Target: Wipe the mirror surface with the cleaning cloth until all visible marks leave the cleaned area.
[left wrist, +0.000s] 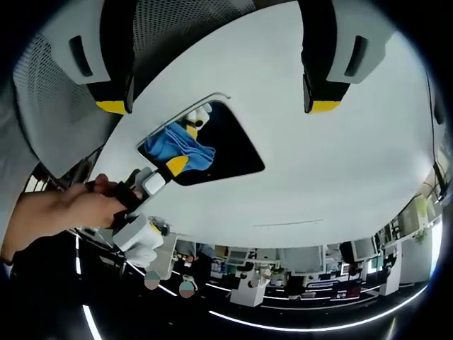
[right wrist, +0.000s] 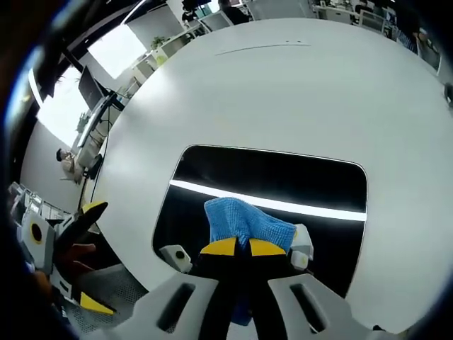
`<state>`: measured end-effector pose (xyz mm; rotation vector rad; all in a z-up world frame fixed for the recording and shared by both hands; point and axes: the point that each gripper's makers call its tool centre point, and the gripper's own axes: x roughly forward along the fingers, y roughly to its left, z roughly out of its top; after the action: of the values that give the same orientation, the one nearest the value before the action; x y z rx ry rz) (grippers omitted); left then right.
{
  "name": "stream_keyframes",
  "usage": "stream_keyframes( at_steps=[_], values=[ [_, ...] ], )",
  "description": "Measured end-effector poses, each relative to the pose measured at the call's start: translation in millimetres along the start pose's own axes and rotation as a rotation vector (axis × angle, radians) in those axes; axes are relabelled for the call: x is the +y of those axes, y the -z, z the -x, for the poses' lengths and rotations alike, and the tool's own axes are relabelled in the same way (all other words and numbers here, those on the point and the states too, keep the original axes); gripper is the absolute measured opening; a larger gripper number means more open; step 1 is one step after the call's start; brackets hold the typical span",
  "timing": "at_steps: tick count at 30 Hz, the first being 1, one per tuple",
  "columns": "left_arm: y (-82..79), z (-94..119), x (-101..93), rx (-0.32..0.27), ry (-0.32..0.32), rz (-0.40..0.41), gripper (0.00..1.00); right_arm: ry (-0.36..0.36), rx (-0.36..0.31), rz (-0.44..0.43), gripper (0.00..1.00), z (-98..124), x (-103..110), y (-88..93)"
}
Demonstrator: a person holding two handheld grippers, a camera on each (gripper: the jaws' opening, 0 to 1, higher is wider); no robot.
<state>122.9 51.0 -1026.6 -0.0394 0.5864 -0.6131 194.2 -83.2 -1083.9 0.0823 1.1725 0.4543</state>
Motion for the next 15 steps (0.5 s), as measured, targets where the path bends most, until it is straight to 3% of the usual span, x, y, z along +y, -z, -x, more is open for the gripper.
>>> stream_keyframes(
  at_steps=[15],
  values=[
    [2.9,-2,-3.1,0.017,0.021,-0.014,0.99,0.032,-0.006,0.02,0.0,-9,-9,-27.9]
  ],
)
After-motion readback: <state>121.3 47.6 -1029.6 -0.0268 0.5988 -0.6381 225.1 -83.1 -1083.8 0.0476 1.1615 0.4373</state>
